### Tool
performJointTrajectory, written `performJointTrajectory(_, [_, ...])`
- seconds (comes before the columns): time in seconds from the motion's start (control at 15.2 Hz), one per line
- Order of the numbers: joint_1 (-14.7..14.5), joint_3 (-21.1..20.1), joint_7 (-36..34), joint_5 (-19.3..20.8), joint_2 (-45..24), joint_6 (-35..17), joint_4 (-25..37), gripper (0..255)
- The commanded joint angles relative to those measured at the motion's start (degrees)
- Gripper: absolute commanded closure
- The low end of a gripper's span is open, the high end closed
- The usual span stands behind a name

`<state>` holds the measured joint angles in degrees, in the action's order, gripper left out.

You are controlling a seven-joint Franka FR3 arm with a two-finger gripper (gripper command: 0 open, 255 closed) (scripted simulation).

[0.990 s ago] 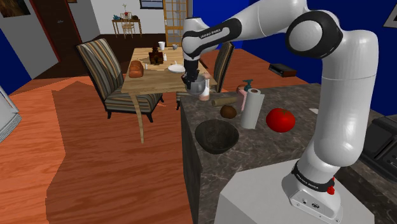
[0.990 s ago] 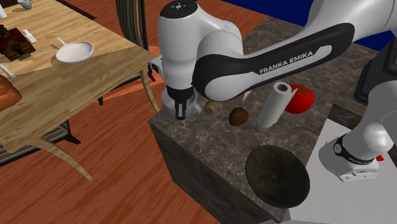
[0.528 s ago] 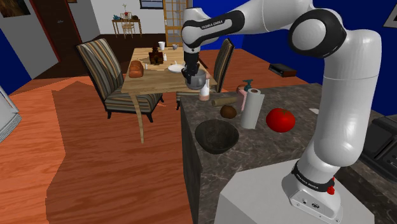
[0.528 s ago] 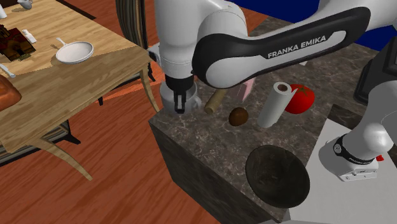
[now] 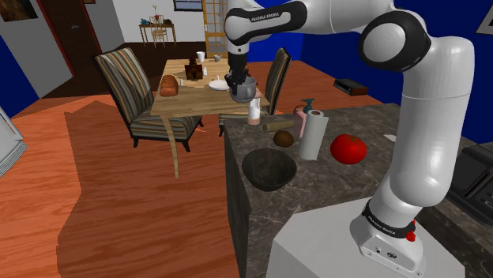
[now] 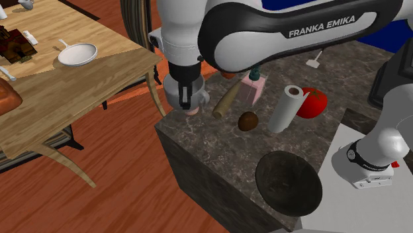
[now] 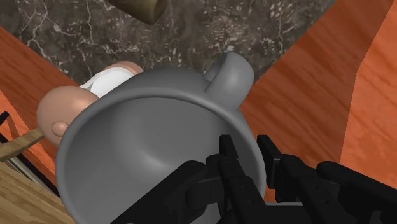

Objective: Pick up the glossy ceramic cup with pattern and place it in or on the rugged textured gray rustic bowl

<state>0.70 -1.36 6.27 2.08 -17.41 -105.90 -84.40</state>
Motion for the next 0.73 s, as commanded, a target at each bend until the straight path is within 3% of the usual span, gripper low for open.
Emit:
performJointTrajectory(0.0, [0.0, 0.0, 0.0, 0.0, 0.0, 1.0, 1.0, 255])
performJointTrajectory(0.66, [-4.1, -3.2, -7.5, 0.0, 19.8, -3.6, -23.6, 255])
